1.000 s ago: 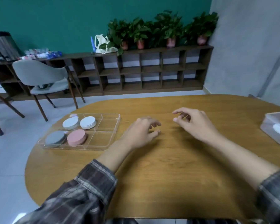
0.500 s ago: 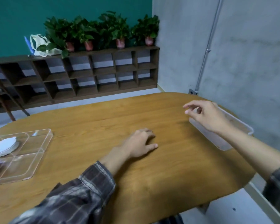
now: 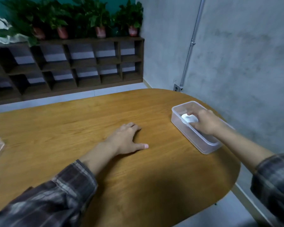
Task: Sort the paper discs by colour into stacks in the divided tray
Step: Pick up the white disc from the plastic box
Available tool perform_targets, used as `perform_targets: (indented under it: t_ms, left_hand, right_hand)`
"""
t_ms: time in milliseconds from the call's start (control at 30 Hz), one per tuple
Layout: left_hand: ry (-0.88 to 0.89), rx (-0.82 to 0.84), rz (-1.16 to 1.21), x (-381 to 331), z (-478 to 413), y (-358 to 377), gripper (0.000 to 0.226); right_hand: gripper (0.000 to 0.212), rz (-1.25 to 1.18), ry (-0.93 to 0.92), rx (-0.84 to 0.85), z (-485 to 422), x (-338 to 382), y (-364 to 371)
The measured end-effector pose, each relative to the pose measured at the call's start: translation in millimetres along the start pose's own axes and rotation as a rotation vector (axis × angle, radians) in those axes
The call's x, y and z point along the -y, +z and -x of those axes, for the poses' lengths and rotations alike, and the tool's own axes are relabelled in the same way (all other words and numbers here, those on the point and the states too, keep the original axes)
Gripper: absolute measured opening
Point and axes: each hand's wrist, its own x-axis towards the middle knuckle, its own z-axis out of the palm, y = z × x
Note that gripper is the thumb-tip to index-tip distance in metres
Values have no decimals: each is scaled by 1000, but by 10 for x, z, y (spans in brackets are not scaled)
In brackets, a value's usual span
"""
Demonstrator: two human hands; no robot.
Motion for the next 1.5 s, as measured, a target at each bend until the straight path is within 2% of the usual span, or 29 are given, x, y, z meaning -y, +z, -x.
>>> perform_targets:
  t_ms: [100, 233, 467, 667, 900, 1000, 1200, 1333, 1433, 1500]
  left_hand:
    - [-19, 10, -8, -17, -14, -24, 92]
    - [-26, 15, -11, -19, -5, -24, 90]
    - [-28, 22, -5, -46, 34, -34, 89]
    - [-29, 20, 2, -61, 57, -35, 90]
    - [-24, 25, 2, -58, 84, -6, 91]
    - [-30, 26, 18, -58, 98, 13, 93]
    - [-26, 18, 51, -48, 135, 4, 87]
    - [42, -158, 136, -113, 219, -93, 54]
    - [132, -393, 345, -242, 313, -260, 35]
    - [168, -495, 488, -333, 401, -410, 30]
  right_hand:
    - [54, 90, 47, 56, -87, 4, 79]
    - [40, 137, 83, 97, -168, 42, 110]
    - [54, 115, 54, 65, -176, 29, 119]
    - [33, 139, -38, 76, -130, 41, 63]
    - [44, 129, -149, -57, 9, 62, -7]
    - [31, 108, -136, -144, 52, 15, -19]
    - [23, -54, -200, -320, 152, 28, -190]
    - [16, -185, -298, -376, 357, 276, -423]
    - [15, -279, -399, -416, 552, 575, -571]
    - [13, -373, -446, -382, 667, 799, -617]
